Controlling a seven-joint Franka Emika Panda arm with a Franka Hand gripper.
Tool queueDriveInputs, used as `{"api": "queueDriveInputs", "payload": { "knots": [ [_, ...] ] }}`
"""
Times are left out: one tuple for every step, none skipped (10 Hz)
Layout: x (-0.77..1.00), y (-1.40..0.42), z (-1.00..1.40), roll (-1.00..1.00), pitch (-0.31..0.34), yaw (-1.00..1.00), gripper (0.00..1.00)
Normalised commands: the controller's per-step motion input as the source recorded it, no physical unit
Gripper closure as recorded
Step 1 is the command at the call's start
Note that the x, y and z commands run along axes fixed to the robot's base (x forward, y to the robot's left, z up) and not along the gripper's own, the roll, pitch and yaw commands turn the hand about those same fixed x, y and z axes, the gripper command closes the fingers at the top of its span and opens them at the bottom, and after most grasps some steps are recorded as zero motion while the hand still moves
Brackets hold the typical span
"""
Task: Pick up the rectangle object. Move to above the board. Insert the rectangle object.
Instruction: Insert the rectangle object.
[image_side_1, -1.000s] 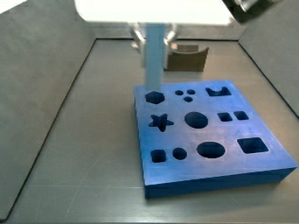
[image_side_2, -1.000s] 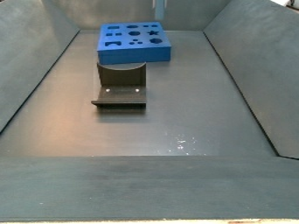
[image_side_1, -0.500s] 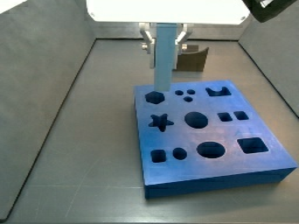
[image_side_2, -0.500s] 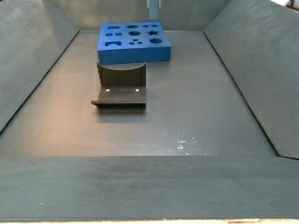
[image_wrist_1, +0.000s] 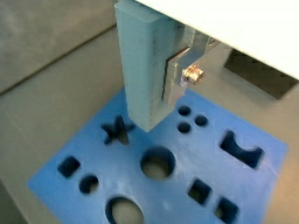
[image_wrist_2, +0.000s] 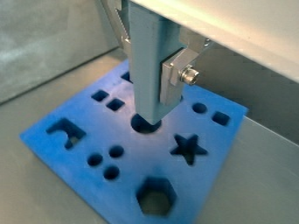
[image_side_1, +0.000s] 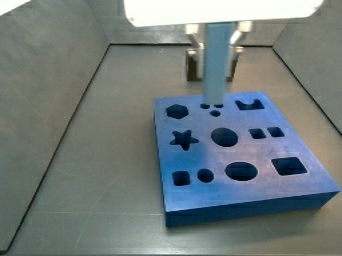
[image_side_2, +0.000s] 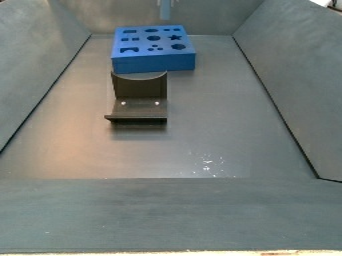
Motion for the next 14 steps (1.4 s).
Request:
{"api": "queueDriveInputs", "payload": {
  "knots": [
    [0.9, -0.14, -0.01, 0.09, -0.511, 0.0, 1.0],
    [0.9, -0.08, -0.07, 0.02, -0.517, 0.0, 1.0],
    [0.97, 0.0, -0.16, 0.0, -0.454, 0.0, 1.0],
    [1.0, 0.0, -0.21, -0.11, -0.417, 0.0, 1.0],
    [1.0, 0.05, -0.29, -0.21, -0.454, 0.0, 1.0],
    [1.0, 0.11, -0.43, -0.34, -0.471, 0.0, 1.0],
    [0.93, -0.12, -0.2, 0.03, 0.0, -0.14, 1.0],
    [0.43, 0.11, 0.05, 0.0, 0.58, -0.35, 1.0],
    [-0.01, 0.0, 0.0, 0.0, 0.306, -0.96, 1.0],
    [0.0, 0.0, -0.07, 0.0, 0.02, -1.0, 1.0],
    [0.1, 0.0, 0.0, 0.0, 0.26, -0.52, 1.0],
    [0.05, 0.0, -0.02, 0.0, 0.0, 0.0, 1.0],
    [0.12, -0.76, 0.0, 0.38, 0.0, -0.31, 1.0],
    [0.01, -0.86, -0.01, 0.29, -0.243, -0.34, 1.0]
  ]
}}
